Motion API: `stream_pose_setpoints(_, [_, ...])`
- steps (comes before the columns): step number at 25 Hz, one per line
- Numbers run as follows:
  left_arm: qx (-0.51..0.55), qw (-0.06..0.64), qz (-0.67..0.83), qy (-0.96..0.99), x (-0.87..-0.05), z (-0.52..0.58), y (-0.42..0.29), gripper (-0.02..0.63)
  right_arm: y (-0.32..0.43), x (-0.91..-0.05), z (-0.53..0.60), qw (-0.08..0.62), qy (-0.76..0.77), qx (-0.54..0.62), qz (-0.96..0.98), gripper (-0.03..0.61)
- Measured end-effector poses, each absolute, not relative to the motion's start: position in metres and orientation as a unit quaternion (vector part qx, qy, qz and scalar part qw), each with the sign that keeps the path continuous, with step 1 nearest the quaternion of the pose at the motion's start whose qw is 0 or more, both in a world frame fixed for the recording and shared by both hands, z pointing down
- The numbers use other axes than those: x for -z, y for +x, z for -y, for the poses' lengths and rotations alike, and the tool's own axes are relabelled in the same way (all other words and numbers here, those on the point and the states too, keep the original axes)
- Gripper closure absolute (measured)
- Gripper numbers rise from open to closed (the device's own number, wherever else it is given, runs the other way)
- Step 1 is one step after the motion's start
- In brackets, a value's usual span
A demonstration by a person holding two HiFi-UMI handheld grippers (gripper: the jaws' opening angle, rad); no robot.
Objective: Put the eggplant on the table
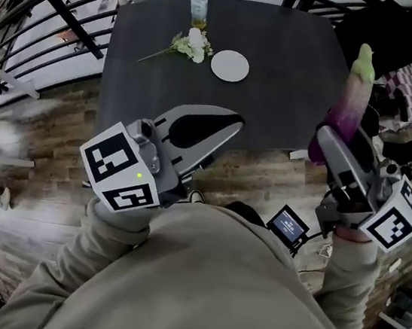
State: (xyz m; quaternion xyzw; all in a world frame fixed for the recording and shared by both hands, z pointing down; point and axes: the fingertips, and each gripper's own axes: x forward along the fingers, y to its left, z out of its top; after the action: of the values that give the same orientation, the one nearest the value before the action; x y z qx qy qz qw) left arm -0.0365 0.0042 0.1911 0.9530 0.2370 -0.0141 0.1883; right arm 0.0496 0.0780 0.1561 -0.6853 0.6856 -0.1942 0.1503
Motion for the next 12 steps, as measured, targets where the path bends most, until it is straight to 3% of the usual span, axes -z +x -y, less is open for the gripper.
stream_pose_setpoints(12, [0.005, 0.204, -0.176, 0.963, -0.209, 0.053, -0.046, 0.607, 0.052, -0.168, -0.004, 0.156, -0.638, 0.212, -0.724, 0.337])
